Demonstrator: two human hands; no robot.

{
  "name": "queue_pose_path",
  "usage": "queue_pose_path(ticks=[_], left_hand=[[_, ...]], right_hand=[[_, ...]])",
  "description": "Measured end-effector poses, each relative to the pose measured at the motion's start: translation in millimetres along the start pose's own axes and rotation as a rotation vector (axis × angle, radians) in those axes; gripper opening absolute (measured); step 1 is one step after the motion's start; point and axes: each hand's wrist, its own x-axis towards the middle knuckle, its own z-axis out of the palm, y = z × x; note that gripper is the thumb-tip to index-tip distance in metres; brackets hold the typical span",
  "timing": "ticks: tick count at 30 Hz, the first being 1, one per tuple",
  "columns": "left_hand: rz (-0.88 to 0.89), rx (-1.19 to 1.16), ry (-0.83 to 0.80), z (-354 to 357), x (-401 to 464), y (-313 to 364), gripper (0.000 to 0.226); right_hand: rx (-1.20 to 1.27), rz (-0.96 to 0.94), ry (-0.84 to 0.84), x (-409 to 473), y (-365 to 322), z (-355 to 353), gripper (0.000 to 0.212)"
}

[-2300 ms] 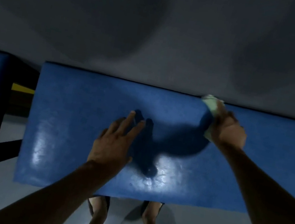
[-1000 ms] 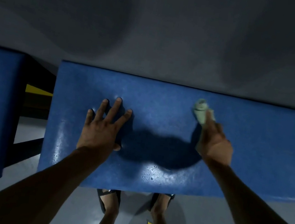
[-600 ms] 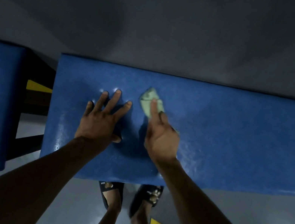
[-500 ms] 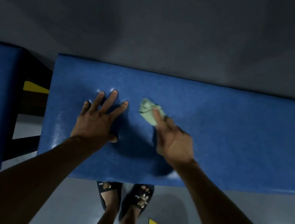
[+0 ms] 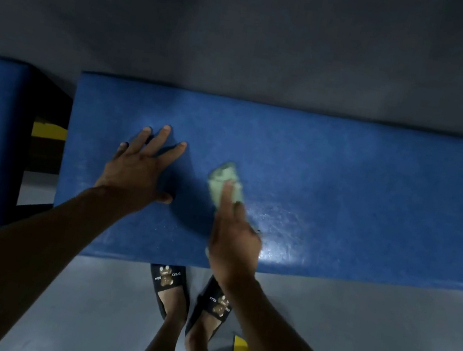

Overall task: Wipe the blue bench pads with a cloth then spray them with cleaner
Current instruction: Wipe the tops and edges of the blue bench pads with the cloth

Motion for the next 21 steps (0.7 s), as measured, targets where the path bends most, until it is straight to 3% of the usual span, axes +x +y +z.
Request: queue_pose_path(ticks=[3, 5, 7, 10, 12, 14, 15, 17, 21], left_hand=[[0.01, -0.046, 0.035, 3, -9, 4, 0.107], [0.024, -0.073, 0.061, 6, -19, 10, 0.102], [0.035, -0.086, 0.076, 12, -29, 15, 0.099], [0.016, -0.091, 0.074, 24, -45, 21, 0.095], [0.004, -0.082, 0.078, 31, -55, 23, 0.094], [-0.004, -0.072, 0.081, 36, -64, 25, 0.093], [-0.014, -0.065, 0.07, 37, -67, 25, 0.092], [-0.038, -0.046, 0.036, 40, -72, 25, 0.091], [-0.061, -0.031, -0.002, 42, -77, 26, 0.089]], right_hand=[[-0.046, -0.353, -0.197, -1, 35, -22, 0.078], [-0.116, -0.359, -0.249, 5, 85, -40, 0.07], [-0.11, -0.166, -0.151, 8, 136, -62, 0.057], [-0.036, 0.253, 0.023, 0, 178, -83, 0.058], [0.025, 0.462, 0.043, -6, 171, -76, 0.062], [0.162, 0.557, 0.08, -13, 137, -56, 0.067], [0.206, 0.525, 0.113, -18, 112, -43, 0.067], [0.216, 0.272, 0.093, -33, 61, -23, 0.064], [0.06, -0.284, -0.156, -34, 43, -23, 0.075]])
